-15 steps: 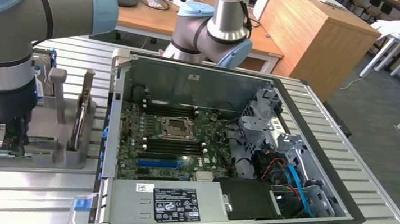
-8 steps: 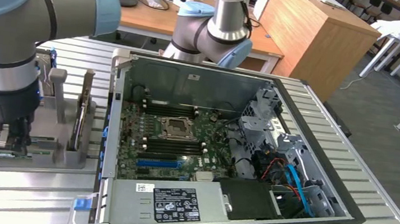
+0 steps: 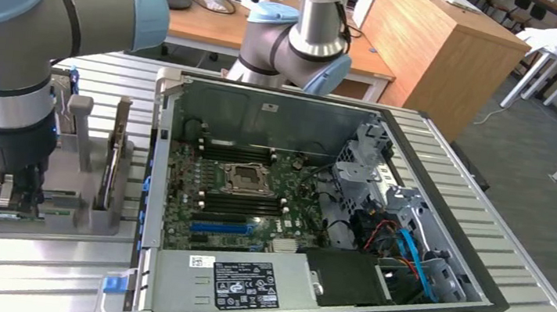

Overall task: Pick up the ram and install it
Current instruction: 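Pick up the ram and move it above insertion slot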

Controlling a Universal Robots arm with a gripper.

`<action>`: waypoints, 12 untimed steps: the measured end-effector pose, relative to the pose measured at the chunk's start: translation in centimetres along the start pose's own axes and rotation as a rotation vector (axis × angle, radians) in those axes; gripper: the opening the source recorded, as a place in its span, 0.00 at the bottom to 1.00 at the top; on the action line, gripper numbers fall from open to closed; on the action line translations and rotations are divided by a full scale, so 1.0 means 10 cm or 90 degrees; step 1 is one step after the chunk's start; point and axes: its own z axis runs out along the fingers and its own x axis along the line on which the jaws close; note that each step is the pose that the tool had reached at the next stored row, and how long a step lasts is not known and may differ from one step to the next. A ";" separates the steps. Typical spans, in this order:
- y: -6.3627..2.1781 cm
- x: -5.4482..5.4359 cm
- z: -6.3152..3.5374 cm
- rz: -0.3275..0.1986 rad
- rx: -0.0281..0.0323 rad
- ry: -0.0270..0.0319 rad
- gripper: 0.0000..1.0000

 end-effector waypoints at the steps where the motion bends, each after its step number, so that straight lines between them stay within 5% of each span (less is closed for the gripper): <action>1: 0.001 0.01 0.000 0.000 0.0000 0.0000 0.30; 12: 0.000 0.02 0.024 0.000 0.0000 0.0000 0.30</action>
